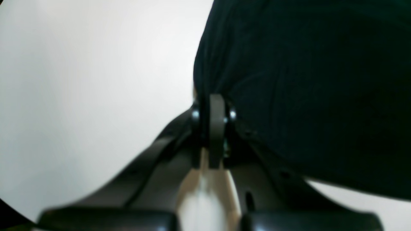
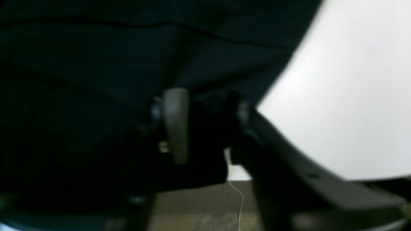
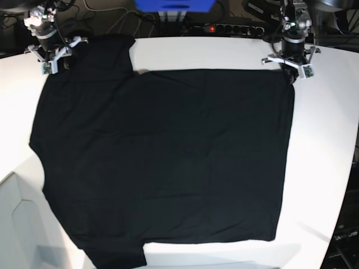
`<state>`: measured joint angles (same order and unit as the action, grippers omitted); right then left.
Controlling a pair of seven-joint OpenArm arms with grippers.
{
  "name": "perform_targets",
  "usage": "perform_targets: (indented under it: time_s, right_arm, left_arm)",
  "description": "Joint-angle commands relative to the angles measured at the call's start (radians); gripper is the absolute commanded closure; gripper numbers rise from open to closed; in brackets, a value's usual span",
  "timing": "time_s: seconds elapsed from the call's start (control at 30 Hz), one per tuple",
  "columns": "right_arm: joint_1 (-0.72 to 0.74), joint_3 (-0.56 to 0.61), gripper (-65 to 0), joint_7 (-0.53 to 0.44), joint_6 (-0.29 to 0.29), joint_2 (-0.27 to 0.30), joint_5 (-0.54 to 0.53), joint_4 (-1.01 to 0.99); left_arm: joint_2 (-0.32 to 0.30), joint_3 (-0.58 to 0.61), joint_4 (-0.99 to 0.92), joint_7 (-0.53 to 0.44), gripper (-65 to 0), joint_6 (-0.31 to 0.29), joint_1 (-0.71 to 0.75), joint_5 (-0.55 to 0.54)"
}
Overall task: Fold the T-shirt properly
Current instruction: 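Hold the shoulder corners and pull them slightly apart to flatten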
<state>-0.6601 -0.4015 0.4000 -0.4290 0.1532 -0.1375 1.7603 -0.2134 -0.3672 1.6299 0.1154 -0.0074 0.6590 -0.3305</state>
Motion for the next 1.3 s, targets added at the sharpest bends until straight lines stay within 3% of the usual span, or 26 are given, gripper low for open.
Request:
perform_targets:
  time_s: [0.0,0.07,0.1,0.5,0.97,1.1,1.13,1.2,1.27]
  right_arm:
    - [-0.013,-0.003,-11.0,0.017,-0.032,0.007,0.005,0.008]
    - [-0.013,-0.004,-1.5,0.017,-0.034,0.007,0.005,0.008]
    - [-0.013,-0.004,0.0,0.017,-0.034,0.007,0.005,0.008]
    - [0.027,-0.133,0.0,0.007,-0.038,0.006,0.003,0.017]
    - [0.032,-0.132,0.0,0.018,-0.038,0.003,0.003,0.168]
    - [0.032,-0.138,0.0,0.167,-0.041,0.003,0.003,0.168]
    - [0.038,-0.138,-0.6,0.201,-0.064,0.004,0.003,0.168]
    - [0.041,-0.139,-3.3,0.244,-0.181,0.003,0.003,0.168]
    - [0.056,-0.145,-7.6,0.261,-0.252,0.001,0.005,0.168]
  left_arm:
    - [-0.008,-0.01,0.016,-0.027,0.0,0.002,0.012,0.003]
    - [-0.008,-0.01,0.016,-0.029,0.0,0.002,0.012,0.003]
    - [-0.008,-0.01,0.016,-0.029,0.0,0.002,0.012,0.003]
    - [-0.008,-0.011,0.042,-0.029,0.0,0.004,0.014,0.003]
    - [-0.008,-0.011,0.152,-0.024,0.0,0.01,0.028,0.003]
    - [-0.008,-0.011,0.146,-0.024,0.0,0.01,0.028,0.003]
    - [-0.008,-0.011,0.146,-0.024,0.0,0.01,0.028,0.003]
    - [-0.008,-0.011,0.146,-0.024,0.0,0.01,0.031,0.003]
    - [-0.008,-0.011,0.146,-0.024,0.0,0.01,0.034,0.003]
